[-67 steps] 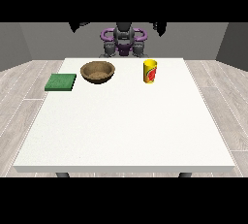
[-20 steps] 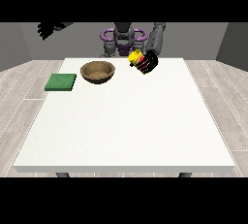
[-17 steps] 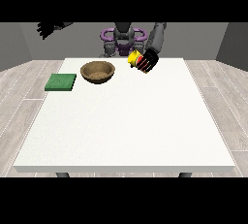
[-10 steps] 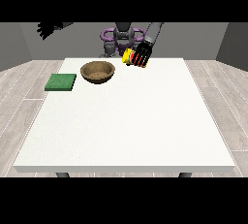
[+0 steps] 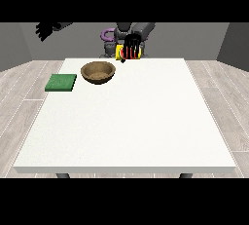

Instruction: Pick the cup and pour the ball into the bowl, then pick the bowl and place it on the pad

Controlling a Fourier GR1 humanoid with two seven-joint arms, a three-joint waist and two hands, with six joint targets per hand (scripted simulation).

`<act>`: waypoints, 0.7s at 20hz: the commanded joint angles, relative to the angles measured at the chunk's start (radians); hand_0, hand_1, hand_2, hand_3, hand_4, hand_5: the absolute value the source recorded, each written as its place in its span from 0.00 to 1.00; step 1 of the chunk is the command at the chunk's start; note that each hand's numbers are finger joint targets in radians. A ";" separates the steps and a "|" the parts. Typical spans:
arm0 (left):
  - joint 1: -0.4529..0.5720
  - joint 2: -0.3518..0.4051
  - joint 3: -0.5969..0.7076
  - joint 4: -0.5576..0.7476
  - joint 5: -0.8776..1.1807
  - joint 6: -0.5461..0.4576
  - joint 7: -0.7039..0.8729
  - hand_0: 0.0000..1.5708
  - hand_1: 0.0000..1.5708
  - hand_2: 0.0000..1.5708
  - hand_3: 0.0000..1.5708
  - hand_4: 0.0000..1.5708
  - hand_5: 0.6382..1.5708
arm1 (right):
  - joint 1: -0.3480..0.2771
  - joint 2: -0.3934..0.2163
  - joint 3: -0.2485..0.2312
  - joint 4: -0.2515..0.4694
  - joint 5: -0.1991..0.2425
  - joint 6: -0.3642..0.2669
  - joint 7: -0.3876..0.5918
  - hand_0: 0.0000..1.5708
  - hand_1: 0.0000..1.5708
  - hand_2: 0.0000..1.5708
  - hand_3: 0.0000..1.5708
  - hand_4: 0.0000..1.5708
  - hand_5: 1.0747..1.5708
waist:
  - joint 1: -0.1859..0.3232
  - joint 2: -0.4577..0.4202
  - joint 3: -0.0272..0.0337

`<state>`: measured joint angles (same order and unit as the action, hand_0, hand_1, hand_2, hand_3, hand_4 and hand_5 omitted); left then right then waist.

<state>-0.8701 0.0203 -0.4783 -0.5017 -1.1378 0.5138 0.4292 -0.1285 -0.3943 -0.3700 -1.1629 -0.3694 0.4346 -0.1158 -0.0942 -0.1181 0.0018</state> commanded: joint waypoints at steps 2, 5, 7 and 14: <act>0.001 -0.020 -0.153 -0.073 -0.097 -0.117 0.214 0.42 0.42 1.00 0.76 0.56 1.00 | -0.061 0.011 0.033 0.027 0.024 -0.006 0.011 0.00 0.00 0.00 0.00 0.42 0.98 | -0.036 -0.003 -0.0011; -0.024 -0.020 -0.183 -0.075 -0.139 -0.198 0.224 0.26 0.26 0.96 0.82 0.45 0.99 | -0.086 0.007 0.025 0.015 0.013 -0.015 0.020 0.00 0.00 0.00 0.00 0.43 0.98 | -0.051 0.017 -0.0015; -0.038 -0.020 -0.224 -0.121 -0.139 -0.300 0.203 0.13 0.13 0.76 0.87 0.43 1.00 | -0.076 0.021 0.020 0.055 0.008 -0.019 0.021 0.00 0.00 0.00 0.00 0.42 0.98 | -0.032 -0.015 -0.0013; -0.027 -0.020 -0.240 -0.263 -0.138 -0.407 0.235 0.00 0.00 0.75 0.94 0.58 1.00 | -0.058 0.090 0.086 0.032 0.068 -0.046 -0.015 0.00 0.00 0.00 0.00 0.45 1.00 | -0.043 0.014 -0.0018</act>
<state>-0.9292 0.0005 -0.7310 -0.7122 -1.2643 0.1182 0.6611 -0.2249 -0.3540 -0.3158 -1.1076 -0.3283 0.4164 -0.1201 -0.1470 -0.0996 0.0001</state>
